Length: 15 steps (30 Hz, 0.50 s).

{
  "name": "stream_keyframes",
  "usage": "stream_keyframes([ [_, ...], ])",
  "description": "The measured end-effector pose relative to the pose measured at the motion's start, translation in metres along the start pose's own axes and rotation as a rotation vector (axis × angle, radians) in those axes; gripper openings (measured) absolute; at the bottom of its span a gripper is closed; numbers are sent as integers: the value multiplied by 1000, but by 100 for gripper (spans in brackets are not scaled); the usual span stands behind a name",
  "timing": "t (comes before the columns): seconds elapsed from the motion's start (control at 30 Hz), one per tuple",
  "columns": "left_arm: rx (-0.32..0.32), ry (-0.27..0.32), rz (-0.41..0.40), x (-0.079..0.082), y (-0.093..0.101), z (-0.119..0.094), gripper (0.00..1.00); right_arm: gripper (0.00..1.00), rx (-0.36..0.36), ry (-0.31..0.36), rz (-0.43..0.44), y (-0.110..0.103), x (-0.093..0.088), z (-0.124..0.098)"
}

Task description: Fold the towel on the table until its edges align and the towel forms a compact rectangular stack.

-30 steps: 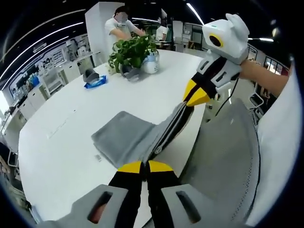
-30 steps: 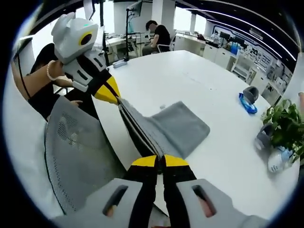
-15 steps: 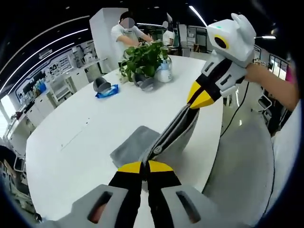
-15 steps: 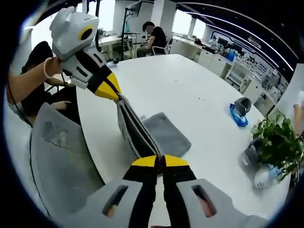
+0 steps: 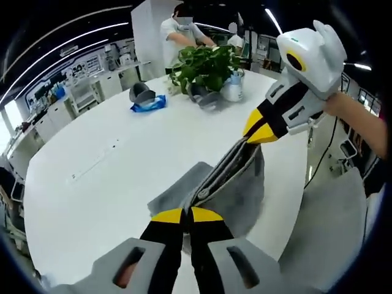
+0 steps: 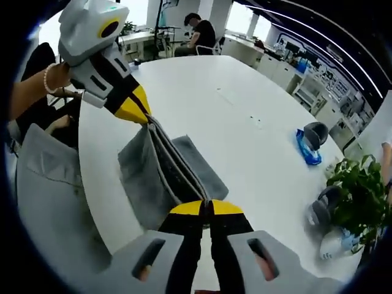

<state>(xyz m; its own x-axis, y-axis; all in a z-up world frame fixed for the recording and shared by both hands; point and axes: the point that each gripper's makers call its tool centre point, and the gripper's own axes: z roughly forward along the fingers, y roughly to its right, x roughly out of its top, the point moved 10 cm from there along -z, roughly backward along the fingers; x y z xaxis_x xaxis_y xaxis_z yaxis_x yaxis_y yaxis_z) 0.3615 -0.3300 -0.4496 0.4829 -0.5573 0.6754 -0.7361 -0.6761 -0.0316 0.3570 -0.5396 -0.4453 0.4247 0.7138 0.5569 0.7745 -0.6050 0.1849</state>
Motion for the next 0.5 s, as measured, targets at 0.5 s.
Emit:
stream_keyframes([
  [0.5,20,-62,-90,-20,-20,63,3,1,56,-53,81,25,-18,75],
])
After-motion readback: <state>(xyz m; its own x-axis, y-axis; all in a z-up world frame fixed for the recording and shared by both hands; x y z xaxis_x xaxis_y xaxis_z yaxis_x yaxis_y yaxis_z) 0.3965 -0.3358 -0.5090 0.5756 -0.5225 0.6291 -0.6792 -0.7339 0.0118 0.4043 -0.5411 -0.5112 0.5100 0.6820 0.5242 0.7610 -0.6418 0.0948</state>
